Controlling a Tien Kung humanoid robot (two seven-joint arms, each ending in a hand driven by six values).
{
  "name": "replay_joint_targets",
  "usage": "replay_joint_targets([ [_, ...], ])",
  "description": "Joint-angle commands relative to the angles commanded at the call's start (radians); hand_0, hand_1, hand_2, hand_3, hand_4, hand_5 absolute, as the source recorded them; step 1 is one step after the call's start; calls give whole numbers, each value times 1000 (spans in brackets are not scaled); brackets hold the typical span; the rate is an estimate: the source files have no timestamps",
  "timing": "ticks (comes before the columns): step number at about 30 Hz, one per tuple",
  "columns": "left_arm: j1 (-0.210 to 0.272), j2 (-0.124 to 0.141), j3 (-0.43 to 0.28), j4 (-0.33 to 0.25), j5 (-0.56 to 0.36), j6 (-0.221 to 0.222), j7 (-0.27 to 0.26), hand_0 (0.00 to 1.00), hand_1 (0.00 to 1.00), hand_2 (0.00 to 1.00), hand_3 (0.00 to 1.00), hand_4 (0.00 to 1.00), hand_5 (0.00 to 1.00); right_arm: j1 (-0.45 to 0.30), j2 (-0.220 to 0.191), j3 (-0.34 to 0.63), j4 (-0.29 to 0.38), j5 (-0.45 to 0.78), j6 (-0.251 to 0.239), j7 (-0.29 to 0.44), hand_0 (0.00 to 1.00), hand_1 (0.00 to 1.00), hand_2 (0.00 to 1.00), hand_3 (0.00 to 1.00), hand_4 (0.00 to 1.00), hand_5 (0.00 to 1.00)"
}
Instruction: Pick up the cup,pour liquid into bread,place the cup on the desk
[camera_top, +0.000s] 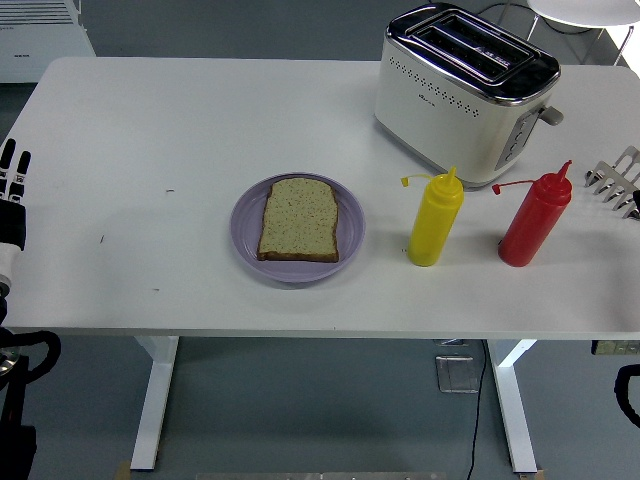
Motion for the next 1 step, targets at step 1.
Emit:
replay_joint_targets([
  [1,0,0,0,0,0,0,0,808,742,731,725,488,998,0,0,0,0,0,0,0,773,686,713,654,493,353],
])
